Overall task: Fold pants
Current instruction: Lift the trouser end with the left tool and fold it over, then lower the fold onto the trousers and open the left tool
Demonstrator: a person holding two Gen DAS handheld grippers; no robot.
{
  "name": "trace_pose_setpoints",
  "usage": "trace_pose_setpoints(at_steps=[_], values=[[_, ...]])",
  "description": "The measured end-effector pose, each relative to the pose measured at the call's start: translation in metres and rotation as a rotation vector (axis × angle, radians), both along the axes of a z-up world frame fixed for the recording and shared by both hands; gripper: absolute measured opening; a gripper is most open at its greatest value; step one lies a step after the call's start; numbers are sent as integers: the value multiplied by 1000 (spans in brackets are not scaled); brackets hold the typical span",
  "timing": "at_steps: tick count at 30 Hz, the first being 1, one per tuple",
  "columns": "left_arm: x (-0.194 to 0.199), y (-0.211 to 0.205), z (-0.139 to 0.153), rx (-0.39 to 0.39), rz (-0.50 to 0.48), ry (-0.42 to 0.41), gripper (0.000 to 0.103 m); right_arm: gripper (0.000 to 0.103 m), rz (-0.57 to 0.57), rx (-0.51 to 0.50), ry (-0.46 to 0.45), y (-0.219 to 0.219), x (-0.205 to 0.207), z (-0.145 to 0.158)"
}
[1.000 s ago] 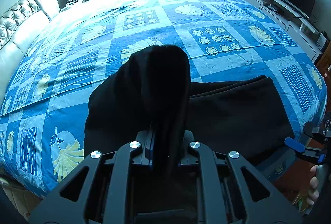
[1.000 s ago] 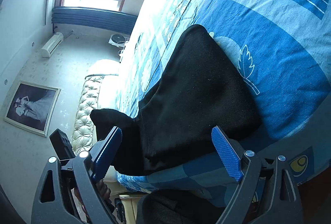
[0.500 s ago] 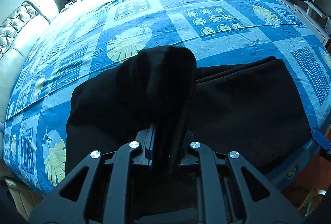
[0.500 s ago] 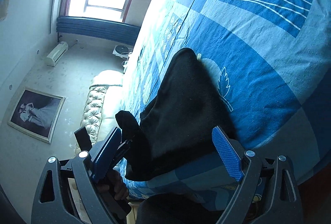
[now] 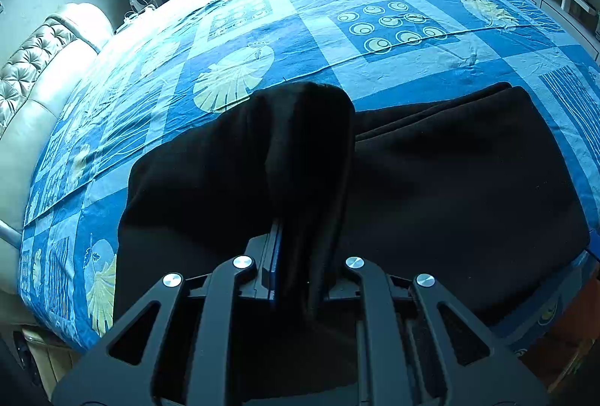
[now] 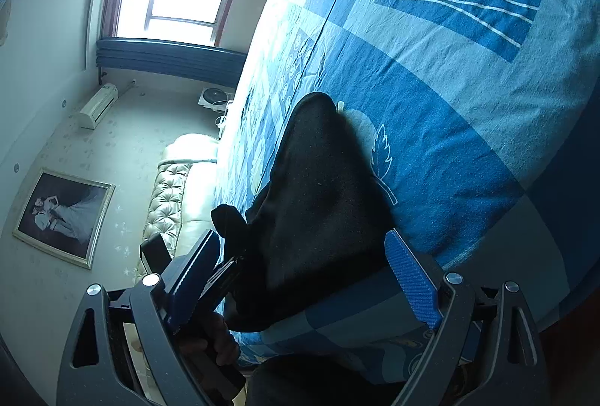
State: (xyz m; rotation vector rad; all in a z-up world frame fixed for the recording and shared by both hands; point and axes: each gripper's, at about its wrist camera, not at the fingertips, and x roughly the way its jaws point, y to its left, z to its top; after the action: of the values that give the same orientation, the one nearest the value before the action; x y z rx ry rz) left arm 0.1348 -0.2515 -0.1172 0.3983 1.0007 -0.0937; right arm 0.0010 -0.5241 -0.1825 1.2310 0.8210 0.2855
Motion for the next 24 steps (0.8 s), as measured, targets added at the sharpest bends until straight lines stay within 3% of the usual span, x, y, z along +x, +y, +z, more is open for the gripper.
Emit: trace_pose_setpoints(at_steps=[10,15,18,22,24], values=[[0,-4,-4,23,-1,-5,15,89,2,11,12,2,0,-2],[-3,-7,0,0,-14,2,24,89,-5,-2,1,3,-1,6],[-10,-13,6,-16,-42,-5,41,89,-8,-15,-8,2,-1,13],[-25,-16,22,-44,-68,-24,74,89,-1,-45,-14,6,0,23],[-33,-10,33,-71,-68,-35,79,89,10,-68,-20,11,1,29]])
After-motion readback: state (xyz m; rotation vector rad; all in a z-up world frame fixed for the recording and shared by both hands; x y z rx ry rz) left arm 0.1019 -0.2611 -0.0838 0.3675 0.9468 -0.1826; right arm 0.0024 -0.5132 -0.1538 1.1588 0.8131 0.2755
